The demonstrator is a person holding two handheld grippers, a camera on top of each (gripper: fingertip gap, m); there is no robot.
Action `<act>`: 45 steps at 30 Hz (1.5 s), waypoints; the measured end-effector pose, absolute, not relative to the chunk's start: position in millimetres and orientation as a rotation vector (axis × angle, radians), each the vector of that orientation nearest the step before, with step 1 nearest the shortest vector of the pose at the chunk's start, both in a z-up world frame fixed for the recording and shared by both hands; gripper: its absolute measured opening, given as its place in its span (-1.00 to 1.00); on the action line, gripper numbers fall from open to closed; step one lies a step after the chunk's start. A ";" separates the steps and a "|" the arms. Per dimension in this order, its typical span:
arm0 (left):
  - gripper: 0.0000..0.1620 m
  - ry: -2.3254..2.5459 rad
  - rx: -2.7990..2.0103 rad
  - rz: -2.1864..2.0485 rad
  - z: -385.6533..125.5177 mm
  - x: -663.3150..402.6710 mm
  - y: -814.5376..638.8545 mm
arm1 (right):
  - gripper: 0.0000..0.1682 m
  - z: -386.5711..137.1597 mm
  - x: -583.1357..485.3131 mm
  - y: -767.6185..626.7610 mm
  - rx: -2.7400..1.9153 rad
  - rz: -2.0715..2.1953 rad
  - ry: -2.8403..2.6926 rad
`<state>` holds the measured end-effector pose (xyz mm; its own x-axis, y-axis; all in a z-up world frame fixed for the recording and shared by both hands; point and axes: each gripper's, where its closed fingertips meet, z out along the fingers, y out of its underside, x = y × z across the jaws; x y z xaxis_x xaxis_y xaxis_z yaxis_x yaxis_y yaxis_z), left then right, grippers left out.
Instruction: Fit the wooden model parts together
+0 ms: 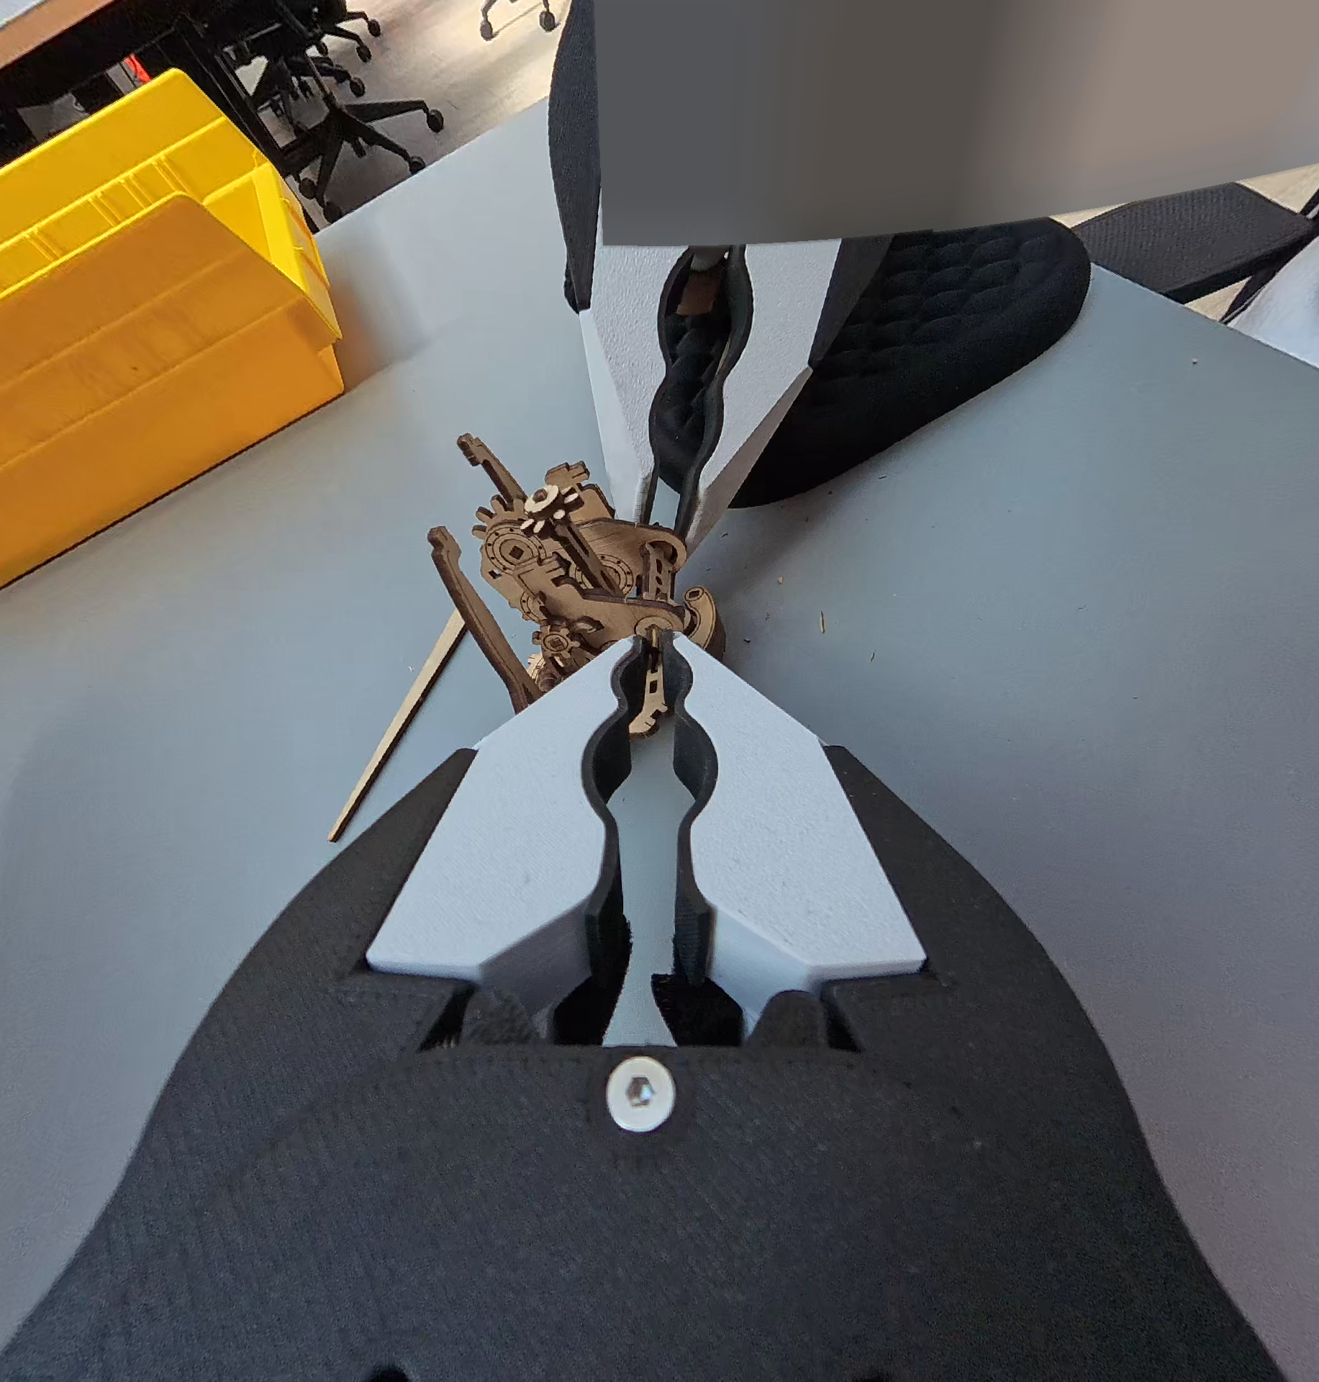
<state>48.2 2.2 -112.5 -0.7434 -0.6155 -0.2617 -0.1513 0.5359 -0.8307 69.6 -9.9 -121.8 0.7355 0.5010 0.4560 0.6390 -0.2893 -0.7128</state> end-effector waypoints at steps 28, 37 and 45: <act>-0.99 2.235 -0.705 -1.308 -114.5 42.2 6.5 | -0.98 -122.1 67.0 -9.0 -1.925 -0.174 -0.930; -0.99 2.248 -0.704 -1.321 -116.6 40.2 6.4 | -0.98 -116.8 63.0 -9.0 -1.909 -0.079 -0.894; -0.99 2.258 -0.688 -1.299 -116.6 39.4 5.6 | -0.98 -121.2 61.2 -7.7 -1.934 -0.100 -0.930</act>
